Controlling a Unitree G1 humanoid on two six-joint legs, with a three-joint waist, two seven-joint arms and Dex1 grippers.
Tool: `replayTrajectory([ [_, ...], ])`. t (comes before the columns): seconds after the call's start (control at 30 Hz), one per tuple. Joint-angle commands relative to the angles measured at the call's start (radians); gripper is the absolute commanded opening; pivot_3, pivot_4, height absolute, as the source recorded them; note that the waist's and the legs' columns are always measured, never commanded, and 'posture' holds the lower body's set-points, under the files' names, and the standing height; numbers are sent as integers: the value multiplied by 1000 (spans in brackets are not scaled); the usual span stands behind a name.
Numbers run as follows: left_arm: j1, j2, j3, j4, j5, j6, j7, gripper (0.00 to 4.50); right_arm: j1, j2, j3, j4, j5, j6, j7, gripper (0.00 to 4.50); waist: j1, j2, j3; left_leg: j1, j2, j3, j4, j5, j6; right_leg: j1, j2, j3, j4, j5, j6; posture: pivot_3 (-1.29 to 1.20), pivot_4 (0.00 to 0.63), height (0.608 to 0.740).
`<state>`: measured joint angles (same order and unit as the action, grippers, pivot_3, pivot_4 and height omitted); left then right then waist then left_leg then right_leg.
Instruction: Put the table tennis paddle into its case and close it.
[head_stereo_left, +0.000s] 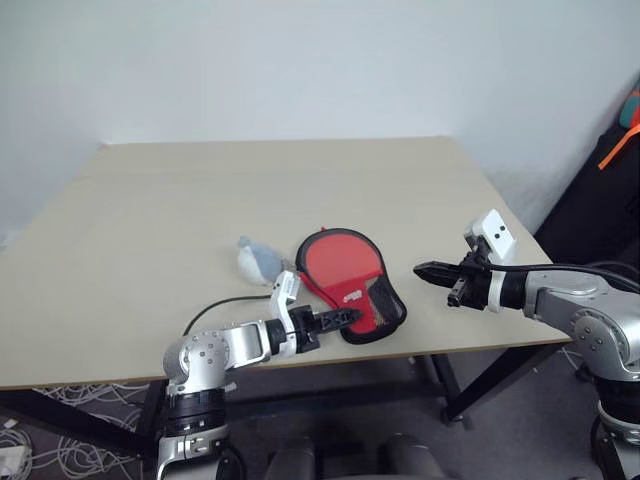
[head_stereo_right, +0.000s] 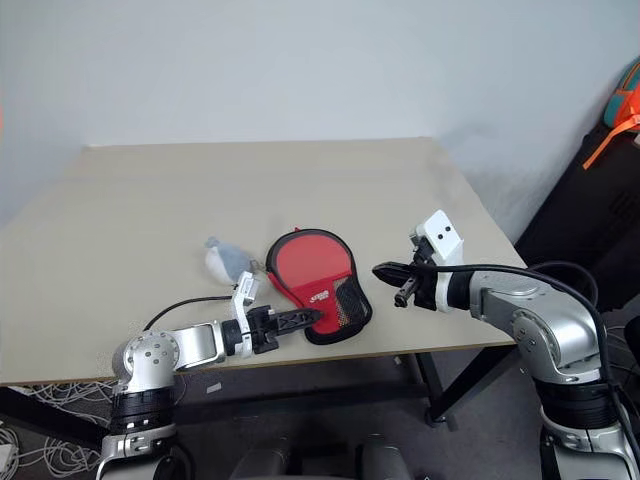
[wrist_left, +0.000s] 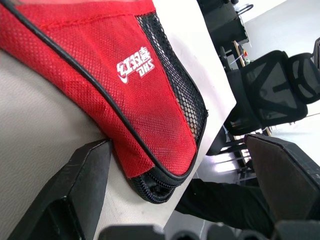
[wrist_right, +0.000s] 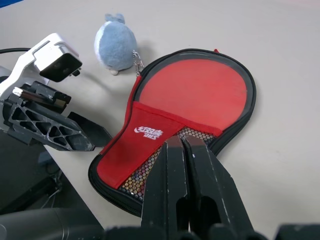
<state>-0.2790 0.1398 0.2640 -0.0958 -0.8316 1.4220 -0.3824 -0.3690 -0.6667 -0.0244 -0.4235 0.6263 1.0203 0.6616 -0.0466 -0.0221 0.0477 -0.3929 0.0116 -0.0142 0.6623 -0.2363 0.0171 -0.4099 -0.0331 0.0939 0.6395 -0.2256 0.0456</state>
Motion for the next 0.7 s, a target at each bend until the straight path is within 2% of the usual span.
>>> replayTrajectory([
  [0.03, 20, 5, 64, -2, -12, 111, 54, 4490, -7, 4, -13, -30, 13, -3, -9, 0, -3, 0, 0, 0, 0, 0, 0, 0, 0, 0, 0, 0, 0, 0, 0, 0, 0, 739],
  [0.23, 61, 6, 177, -2, -79, 192, 94, 4490, -3, 15, -11, -35, 16, 0, -18, 0, -7, 0, 0, 0, 1, 0, -2, 0, 0, -1, 1, 0, 0, 0, 0, 0, 0, 739],
  [0.4, 74, 9, 199, 16, -141, 192, 126, 4490, 0, 28, -5, -42, 18, 4, -27, 0, -7, 0, 0, 1, 1, 0, -2, 0, 0, -1, 1, 0, 0, 0, 0, 0, 0, 739],
  [0.7, 37, -31, 218, 78, -170, 192, 186, 4490, -9, 52, 6, -43, 16, 7, -42, 0, -5, 0, 0, 1, 0, 0, -1, 0, 0, -1, 0, 0, 0, 0, 0, 0, 0, 739],
])
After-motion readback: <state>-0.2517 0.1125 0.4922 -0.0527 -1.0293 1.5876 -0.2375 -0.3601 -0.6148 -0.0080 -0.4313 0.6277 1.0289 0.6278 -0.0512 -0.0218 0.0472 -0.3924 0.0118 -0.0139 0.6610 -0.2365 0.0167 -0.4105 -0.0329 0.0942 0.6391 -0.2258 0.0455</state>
